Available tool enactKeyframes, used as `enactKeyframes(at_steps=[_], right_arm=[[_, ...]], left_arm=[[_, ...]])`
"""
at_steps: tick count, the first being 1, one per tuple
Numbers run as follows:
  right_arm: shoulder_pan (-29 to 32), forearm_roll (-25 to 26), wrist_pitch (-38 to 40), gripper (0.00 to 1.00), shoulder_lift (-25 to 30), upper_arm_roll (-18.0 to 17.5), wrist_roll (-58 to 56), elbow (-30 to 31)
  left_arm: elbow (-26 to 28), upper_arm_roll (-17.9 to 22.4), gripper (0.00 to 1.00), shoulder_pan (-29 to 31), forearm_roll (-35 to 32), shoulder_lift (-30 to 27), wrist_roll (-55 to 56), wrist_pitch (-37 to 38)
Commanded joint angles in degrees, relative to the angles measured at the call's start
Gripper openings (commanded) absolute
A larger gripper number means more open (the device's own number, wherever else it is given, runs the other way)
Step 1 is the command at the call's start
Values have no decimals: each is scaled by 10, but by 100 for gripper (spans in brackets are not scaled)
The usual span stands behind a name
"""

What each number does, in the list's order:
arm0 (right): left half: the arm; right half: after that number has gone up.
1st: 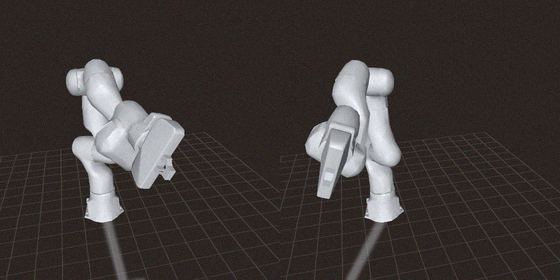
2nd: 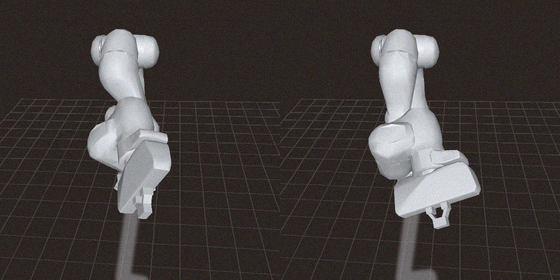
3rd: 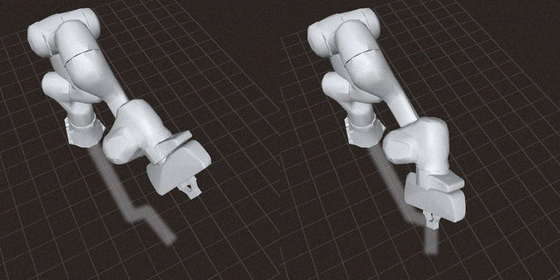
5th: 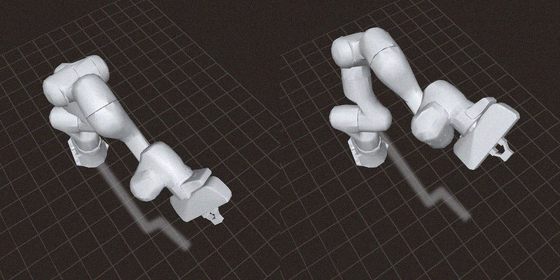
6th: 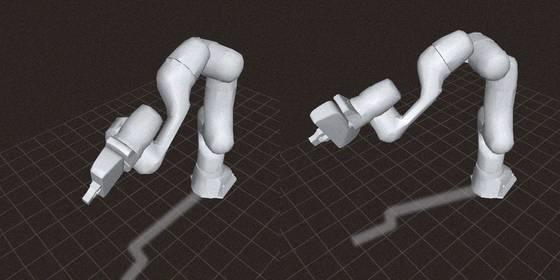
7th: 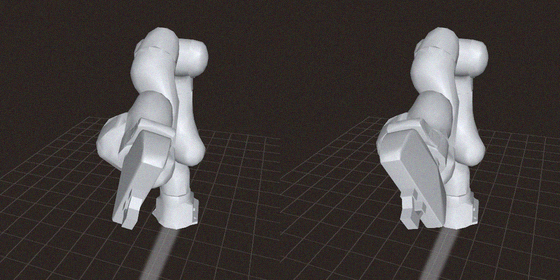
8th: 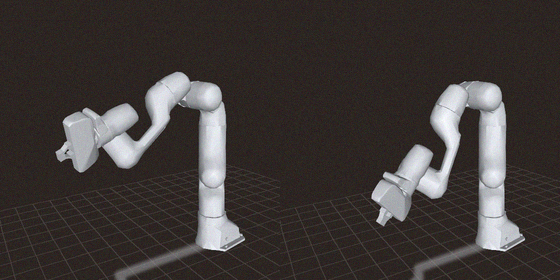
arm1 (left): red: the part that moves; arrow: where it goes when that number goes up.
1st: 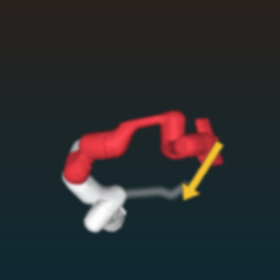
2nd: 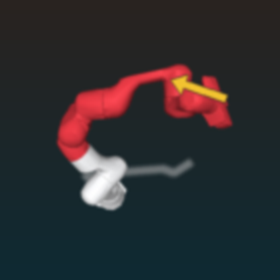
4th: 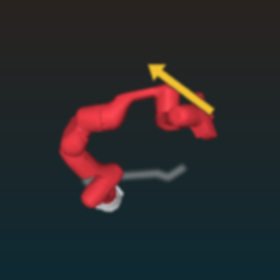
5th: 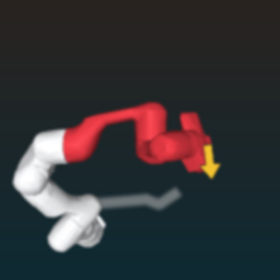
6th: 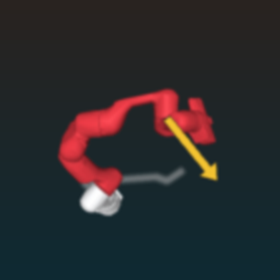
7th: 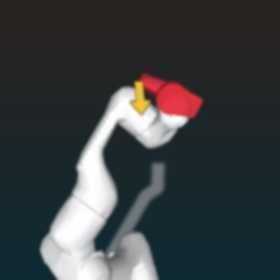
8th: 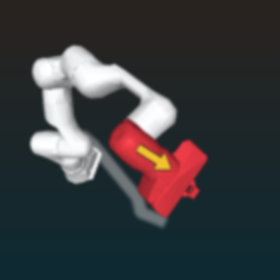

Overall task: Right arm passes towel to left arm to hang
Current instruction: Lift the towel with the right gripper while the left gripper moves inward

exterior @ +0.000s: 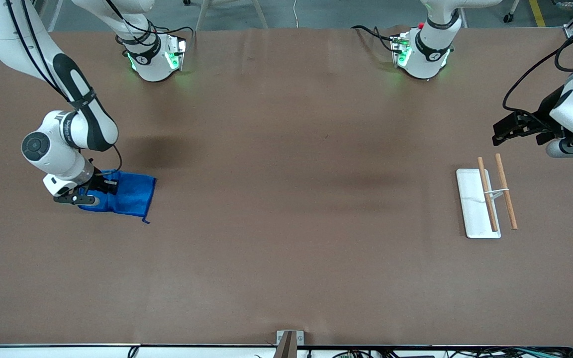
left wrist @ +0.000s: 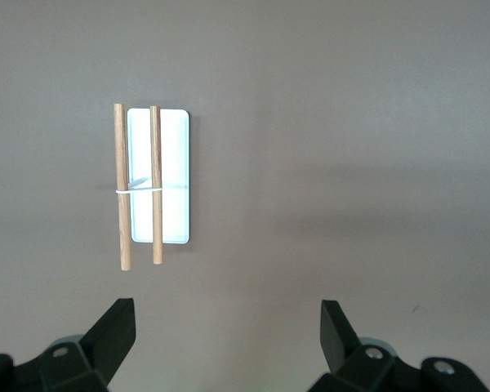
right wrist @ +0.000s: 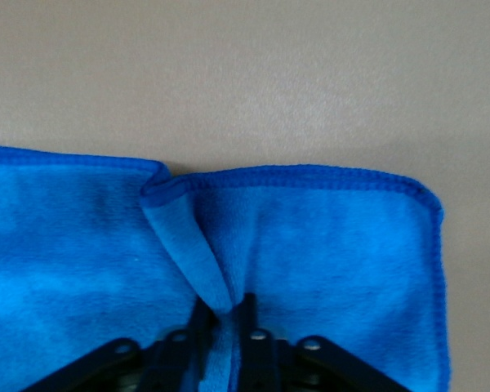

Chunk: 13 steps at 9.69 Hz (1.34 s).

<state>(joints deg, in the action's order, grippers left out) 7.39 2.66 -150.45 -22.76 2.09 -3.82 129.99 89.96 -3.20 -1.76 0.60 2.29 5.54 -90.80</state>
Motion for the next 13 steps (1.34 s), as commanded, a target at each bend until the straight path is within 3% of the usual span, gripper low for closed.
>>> enactKeyframes(at_steps=[1,3,5,6,10,13], right_arm=[[-3,-23,151,1,38,-8,-5,-58],[-14,-94,351,1,43,-9,0,-190],[-32,-100,433,1,43,-15,4,-264],[-44,-113,444,1,44,-26,5,-279],[-55,-301,407,1,43,-120,10,-297],[-88,-465,310,1,40,-200,10,-297]], left_arm=[[4,-1,100,-3,-7,14,4,-1],[4,-2,100,1,-3,13,3,-3],[5,-3,100,0,-2,7,1,1],[8,-4,100,-1,-2,4,-9,6],[12,-22,100,-3,5,-5,-14,16],[30,-36,100,-4,108,-4,-21,21]])
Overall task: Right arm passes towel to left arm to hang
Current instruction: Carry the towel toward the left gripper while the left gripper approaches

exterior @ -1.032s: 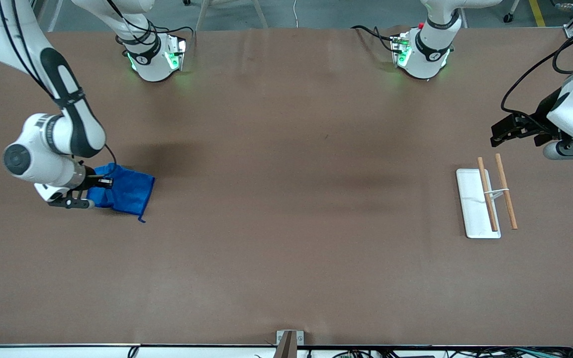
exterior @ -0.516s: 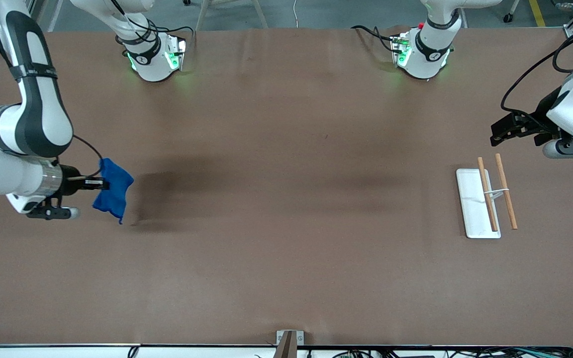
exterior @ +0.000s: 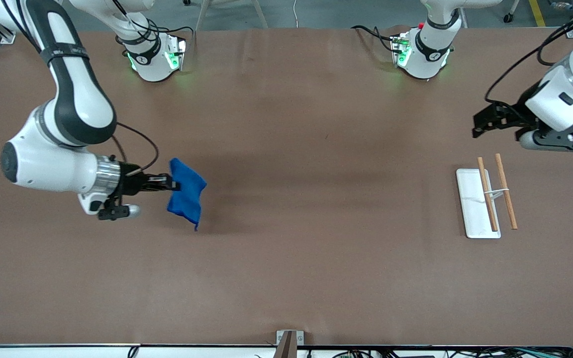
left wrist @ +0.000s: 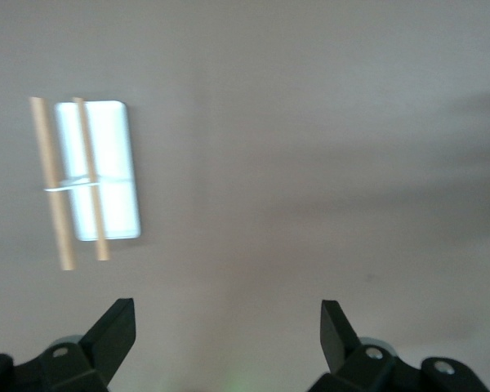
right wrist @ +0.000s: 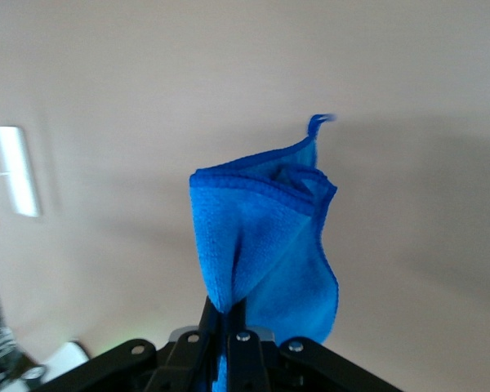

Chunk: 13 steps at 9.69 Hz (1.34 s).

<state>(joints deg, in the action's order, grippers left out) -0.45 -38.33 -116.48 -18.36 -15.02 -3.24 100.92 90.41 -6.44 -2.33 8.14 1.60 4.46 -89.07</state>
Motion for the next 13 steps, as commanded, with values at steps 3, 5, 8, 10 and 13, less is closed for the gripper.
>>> enactKeyframes(at_steps=[3,5,8,10,13], right_arm=[[-66,-226,-118,1,-18,-87,1,-8],[-85,-316,-126,1,-39,-114,-33,-30],[-119,-462,-126,1,-62,-129,-79,-70],[-129,-512,-125,1,-66,-130,-80,-86],[-152,-576,-125,1,-67,-129,-84,-106]], left_arm=[[84,-2,100,5,177,6,-39,9],[129,-2,100,9,281,9,-109,9],[209,7,100,9,416,38,-212,8],[254,7,97,7,509,61,-270,3],[279,5,98,-1,584,87,-335,-29]])
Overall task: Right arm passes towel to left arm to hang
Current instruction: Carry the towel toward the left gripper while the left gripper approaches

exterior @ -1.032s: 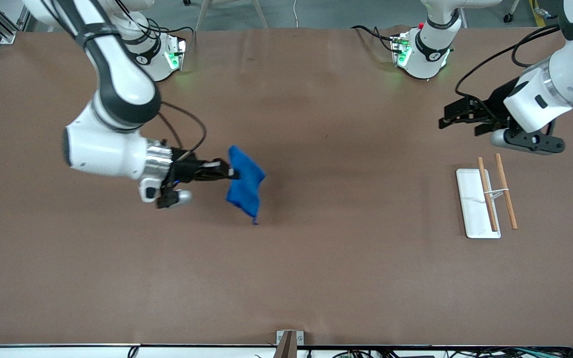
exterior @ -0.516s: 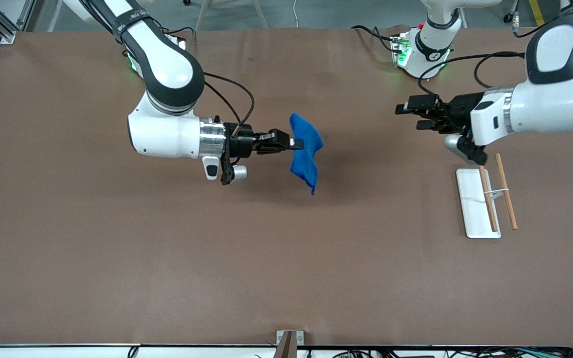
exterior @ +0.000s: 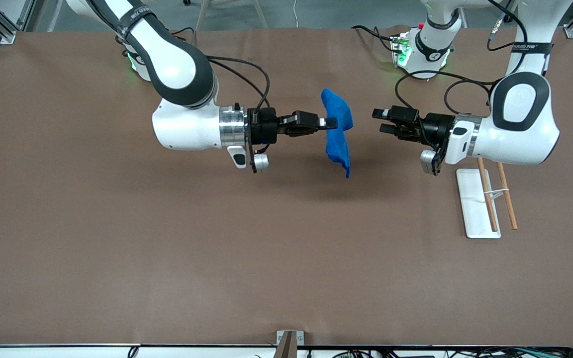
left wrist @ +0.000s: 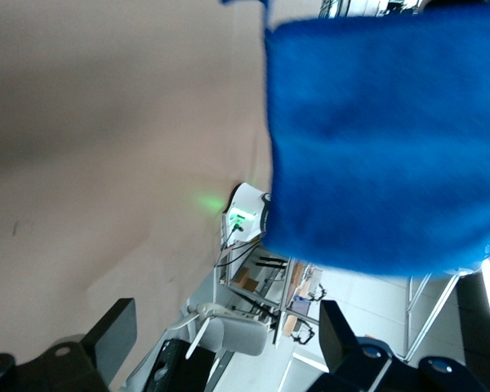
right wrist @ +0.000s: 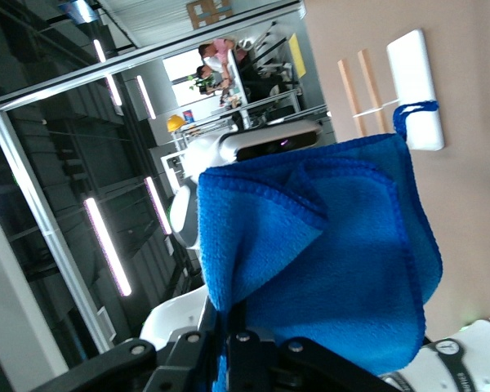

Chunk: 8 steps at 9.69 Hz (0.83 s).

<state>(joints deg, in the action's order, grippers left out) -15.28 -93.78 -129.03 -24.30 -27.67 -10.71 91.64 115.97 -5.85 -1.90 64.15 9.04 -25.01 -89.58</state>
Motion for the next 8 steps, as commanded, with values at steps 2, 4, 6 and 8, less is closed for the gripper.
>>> enactKeyframes(at_steps=[2,4,6,8], right_arm=[[-8,-19,-1,1,-8,-3,-9,-19],[-19,-22,-2,1,-14,-3,-6,-21],[-24,-40,4,1,-19,-4,10,-23],[-34,-43,4,1,-19,-4,24,-24]], left_arm=[[59,-1,98,-6,115,24,-113,-25],[98,-1,97,-5,200,21,-184,-23],[146,-5,96,-6,297,16,-262,-23],[192,-6,96,-6,374,7,-323,-4]])
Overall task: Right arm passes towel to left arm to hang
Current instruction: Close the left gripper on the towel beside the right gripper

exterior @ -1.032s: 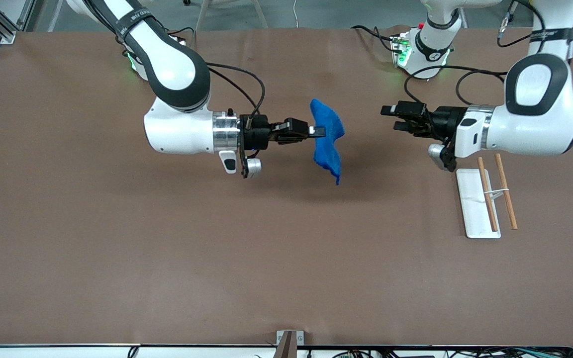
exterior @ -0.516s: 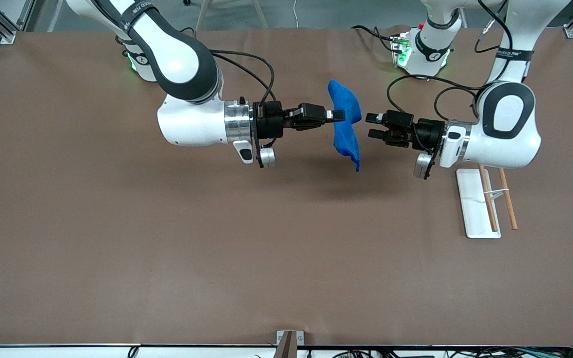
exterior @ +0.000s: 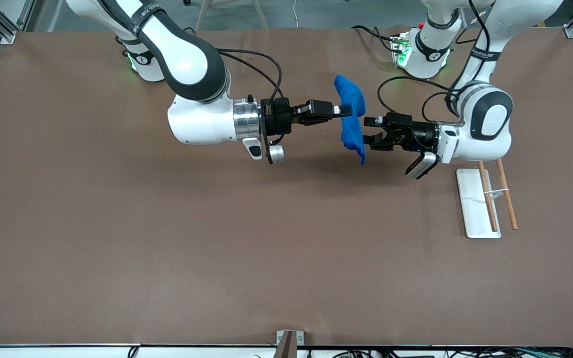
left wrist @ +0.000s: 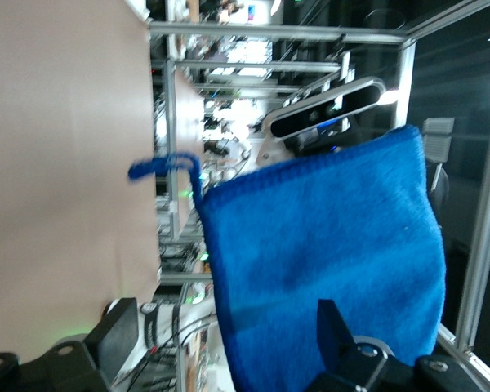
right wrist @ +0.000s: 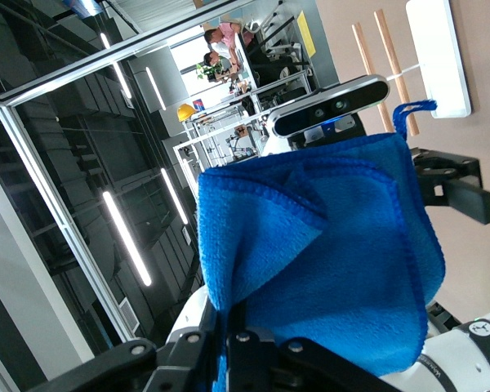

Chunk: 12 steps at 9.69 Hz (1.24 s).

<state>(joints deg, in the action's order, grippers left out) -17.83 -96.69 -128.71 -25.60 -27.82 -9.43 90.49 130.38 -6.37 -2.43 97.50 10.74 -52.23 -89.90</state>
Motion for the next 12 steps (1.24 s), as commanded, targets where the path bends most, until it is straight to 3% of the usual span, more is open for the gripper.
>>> enactKeyframes(at_steps=[1,5,6,9,10,12], right_arm=[[-12,-15,0,2,-6,-2,11,-12],[-16,-15,-1,2,-6,-2,11,-12],[-18,-16,-2,2,-6,-2,11,-12],[-19,-16,-4,3,-5,-1,11,-12],[-21,-16,-5,3,-5,-2,12,-12],[-19,-11,-5,6,-5,-1,55,-13]], left_arm=[[69,-3,96,-1,83,-10,-93,16],[96,-4,91,5,166,-10,-134,77],[100,-4,78,5,166,-9,-146,82],[100,-1,8,7,164,-10,-146,82],[99,0,0,7,160,-9,-140,82],[97,1,0,9,155,-9,-132,81]])
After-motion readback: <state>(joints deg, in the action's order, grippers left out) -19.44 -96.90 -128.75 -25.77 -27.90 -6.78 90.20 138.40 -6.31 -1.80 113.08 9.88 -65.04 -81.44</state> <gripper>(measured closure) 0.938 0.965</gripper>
